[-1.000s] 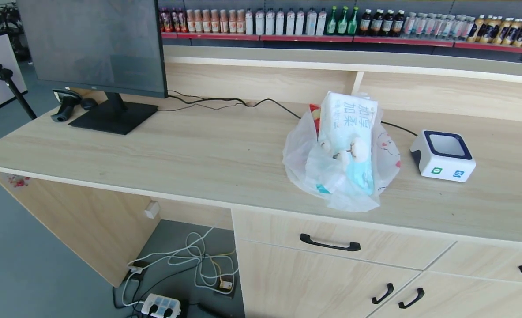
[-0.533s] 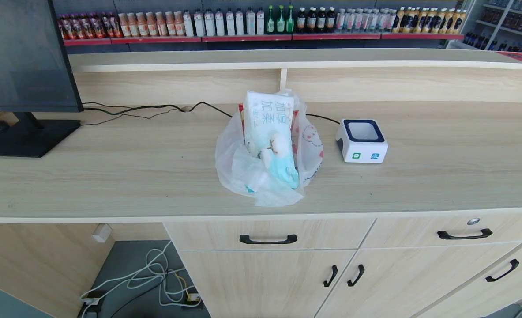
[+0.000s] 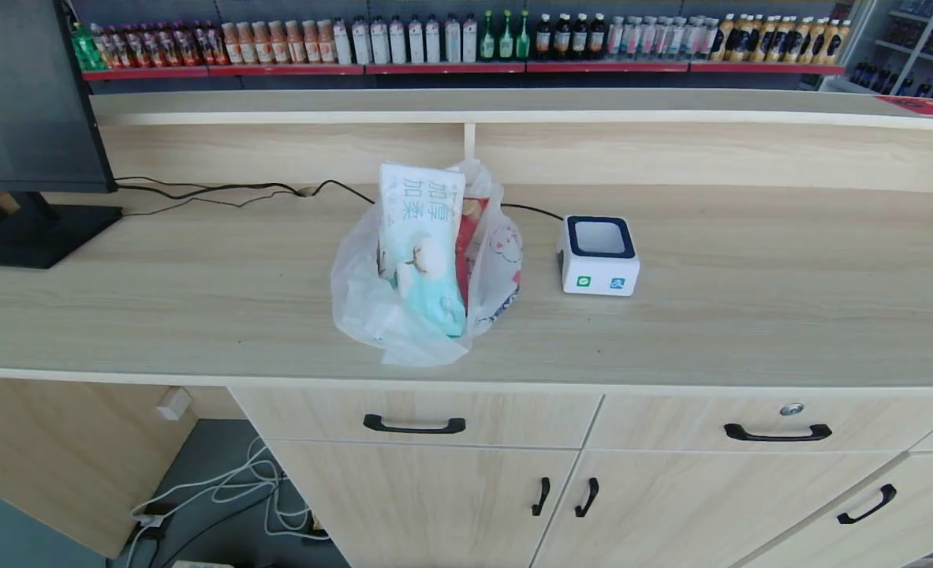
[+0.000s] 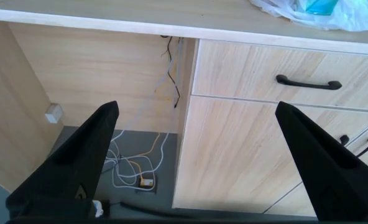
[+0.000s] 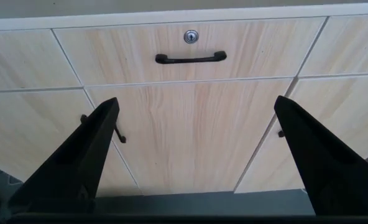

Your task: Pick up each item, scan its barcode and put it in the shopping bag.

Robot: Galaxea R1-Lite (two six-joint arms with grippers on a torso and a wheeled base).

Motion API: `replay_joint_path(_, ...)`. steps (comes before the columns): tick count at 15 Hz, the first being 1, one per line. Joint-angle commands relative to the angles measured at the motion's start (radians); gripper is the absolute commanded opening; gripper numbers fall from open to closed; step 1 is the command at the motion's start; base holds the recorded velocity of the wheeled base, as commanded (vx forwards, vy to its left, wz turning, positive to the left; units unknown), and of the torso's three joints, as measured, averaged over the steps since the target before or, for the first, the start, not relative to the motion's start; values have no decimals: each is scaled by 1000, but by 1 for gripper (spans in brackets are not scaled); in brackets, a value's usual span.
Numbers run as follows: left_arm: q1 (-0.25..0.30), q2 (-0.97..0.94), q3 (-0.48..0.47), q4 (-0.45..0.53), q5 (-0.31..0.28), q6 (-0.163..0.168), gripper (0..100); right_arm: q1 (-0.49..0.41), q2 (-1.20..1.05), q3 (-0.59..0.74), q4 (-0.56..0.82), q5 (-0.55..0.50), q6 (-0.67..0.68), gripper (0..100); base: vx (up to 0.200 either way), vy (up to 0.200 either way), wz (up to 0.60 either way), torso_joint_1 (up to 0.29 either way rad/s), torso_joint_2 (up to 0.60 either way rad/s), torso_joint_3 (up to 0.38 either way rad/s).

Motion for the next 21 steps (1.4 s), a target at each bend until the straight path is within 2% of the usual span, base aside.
replay_joint_path(1, 0, 0, 0, -1, 1, -1, 100, 0, 1, 0, -1, 0, 3, 100, 0, -200, 0, -2, 2, 7)
replay_joint_path(8, 0, 0, 0, -1, 1, -1, 100, 0, 1, 0, -1, 0, 4, 100, 0, -200, 0, 3, 4, 2)
replay_joint_path(10, 0, 0, 0, -1, 0, -1, 100, 0, 1, 0, -1, 0, 4, 100, 0, 0, 0, 0, 0, 0)
replay_joint_path(21, 0, 0, 0, -1, 1, -4, 100, 0, 1, 0, -1, 0, 1, 100, -200, 0, 0, 2, 2, 1)
